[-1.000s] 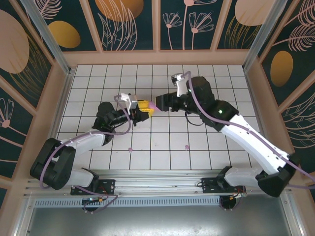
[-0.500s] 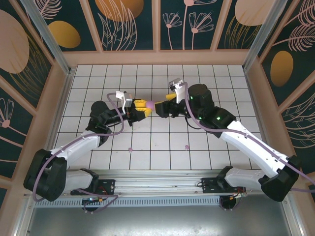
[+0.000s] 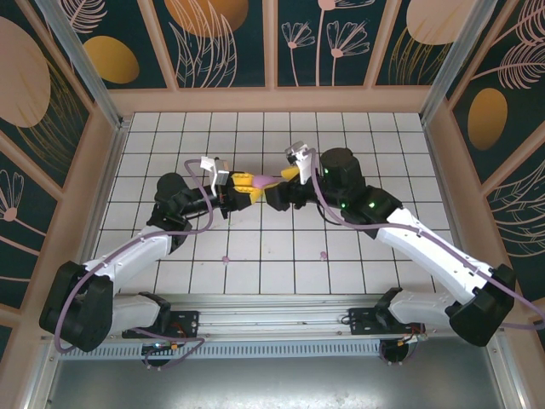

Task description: Insert wireless bluetooth earbuds into charging case

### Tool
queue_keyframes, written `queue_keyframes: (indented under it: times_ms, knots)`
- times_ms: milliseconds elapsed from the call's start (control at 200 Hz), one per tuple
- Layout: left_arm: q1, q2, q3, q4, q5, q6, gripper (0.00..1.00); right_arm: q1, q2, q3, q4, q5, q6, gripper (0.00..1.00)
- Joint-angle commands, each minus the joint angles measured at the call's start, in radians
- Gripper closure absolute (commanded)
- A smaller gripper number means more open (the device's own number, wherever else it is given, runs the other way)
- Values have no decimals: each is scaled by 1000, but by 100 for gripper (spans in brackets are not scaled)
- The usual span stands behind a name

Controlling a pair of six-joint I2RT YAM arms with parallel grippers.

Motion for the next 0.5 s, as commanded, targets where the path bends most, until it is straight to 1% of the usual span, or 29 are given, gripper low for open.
queue_keyframes:
  times_ms: [0, 145, 320, 495]
  knots:
    - [6, -20, 44, -17, 36, -10, 80, -6, -65, -32, 27, -45, -36, 20]
    - [6, -28, 50, -28, 41, -9, 81, -7, -84, -48, 24, -53, -53, 20]
    - [6, -41, 46, -34, 44, -9, 82, -8, -53, -29, 8, 48, -41, 20]
    - [6, -44, 44, -27, 55, -18, 83, -22, -14, 13, 8, 81, -23, 21]
